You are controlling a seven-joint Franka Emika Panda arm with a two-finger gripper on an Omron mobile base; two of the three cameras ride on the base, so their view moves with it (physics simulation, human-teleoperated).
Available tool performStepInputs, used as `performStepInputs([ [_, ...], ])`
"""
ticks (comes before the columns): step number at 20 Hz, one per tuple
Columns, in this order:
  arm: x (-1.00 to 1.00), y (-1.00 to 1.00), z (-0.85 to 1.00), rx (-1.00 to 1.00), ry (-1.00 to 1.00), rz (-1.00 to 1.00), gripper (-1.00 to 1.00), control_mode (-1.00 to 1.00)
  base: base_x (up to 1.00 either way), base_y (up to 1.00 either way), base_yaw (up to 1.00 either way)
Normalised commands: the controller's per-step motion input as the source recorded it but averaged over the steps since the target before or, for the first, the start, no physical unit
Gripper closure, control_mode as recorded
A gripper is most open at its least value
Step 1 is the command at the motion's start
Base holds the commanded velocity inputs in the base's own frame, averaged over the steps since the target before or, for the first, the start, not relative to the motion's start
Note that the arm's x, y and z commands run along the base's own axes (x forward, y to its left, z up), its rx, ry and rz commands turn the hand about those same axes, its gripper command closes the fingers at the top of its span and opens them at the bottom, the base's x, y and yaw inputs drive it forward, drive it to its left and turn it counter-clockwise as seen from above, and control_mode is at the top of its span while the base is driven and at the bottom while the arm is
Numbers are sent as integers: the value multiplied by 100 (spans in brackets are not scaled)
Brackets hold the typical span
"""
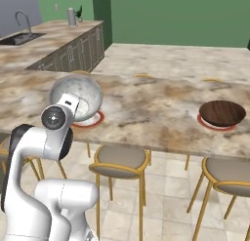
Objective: Move the bowls from the cabinet to the plates on the dining table.
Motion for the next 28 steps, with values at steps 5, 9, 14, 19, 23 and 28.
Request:
performStepInputs([
  [5, 0, 0, 0, 0, 0, 0, 100, 100, 45, 0, 0],
  [9, 0, 0, 0, 0, 0, 0, 100, 100, 9, 1, 0],
  [14, 0, 0, 0, 0, 0, 0, 100, 100, 0, 0, 0],
  [19, 0, 0, 0, 0, 0, 0, 100, 100, 2, 0, 0],
  [23, 9, 0, -6, 0, 0, 0, 100, -100, 5, 0, 0],
  [28, 43, 0, -4, 3, 8, 0, 100, -100, 0, 0, 0],
])
